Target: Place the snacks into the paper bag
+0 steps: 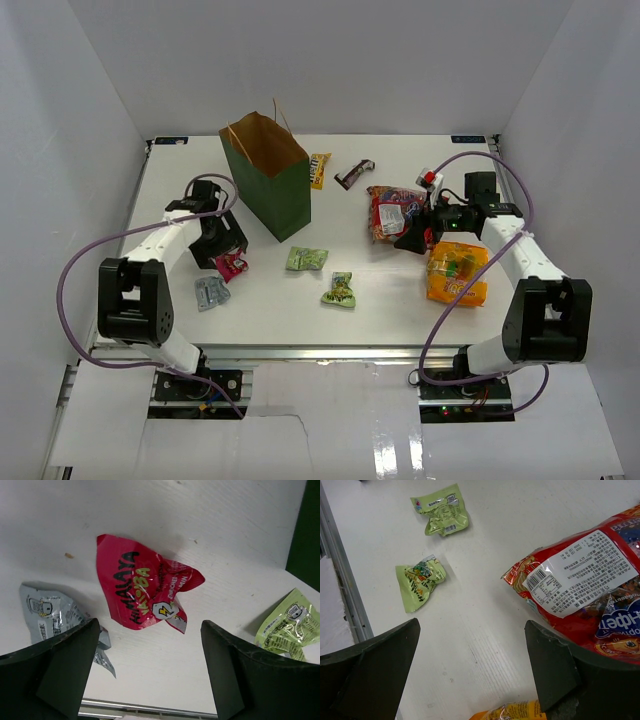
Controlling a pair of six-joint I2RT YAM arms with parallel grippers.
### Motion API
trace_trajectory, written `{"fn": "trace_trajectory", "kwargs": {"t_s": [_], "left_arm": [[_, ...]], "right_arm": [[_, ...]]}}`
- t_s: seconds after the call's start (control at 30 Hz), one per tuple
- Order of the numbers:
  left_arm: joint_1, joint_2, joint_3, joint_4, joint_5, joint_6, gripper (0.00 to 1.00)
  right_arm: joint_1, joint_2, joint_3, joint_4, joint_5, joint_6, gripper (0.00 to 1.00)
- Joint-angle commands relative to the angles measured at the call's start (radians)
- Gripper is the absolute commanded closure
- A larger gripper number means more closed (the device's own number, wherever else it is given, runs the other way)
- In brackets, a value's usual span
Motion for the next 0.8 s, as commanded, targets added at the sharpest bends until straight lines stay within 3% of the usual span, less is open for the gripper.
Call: {"fn": "trace_trajectory", "kwargs": {"t_s": [0.0,0.37,0.57,0.67,0.7,0.77], "left_arm": [[-0.015,0.011,-0.007,0.089,0.083,0.13,0.07],[-0.015,0.057,-0.062,0.18,0.108,0.216,0.09],[-0.015,0.078,-0.101,0.195,0.018,0.207,0.13],[-0.015,0.117,-0.127,0.201,-0.004,0.19,0.19],[-0.015,0.129,-0.136,0.203,-0.007,0.184,0.28],[-0.016,0.127,-0.142,0.209,-0.012,0.164,0.34]], "right_arm": [[0.001,0.025,0.034,0.007,-0.021,0.009,0.09],[0.001,0.025,0.035,0.004,-0.004,0.016,0.08],[0.0,0.025,0.029,0.004,0.002,0.016,0.09],[0.001,0.03,0.034,0.004,0.005,0.018,0.09],[0.0,0.03,0.037,0.004,0.006,0.018,0.09],[0.001,0.031,0.04,0.002,0.008,0.018,0.09]]}}
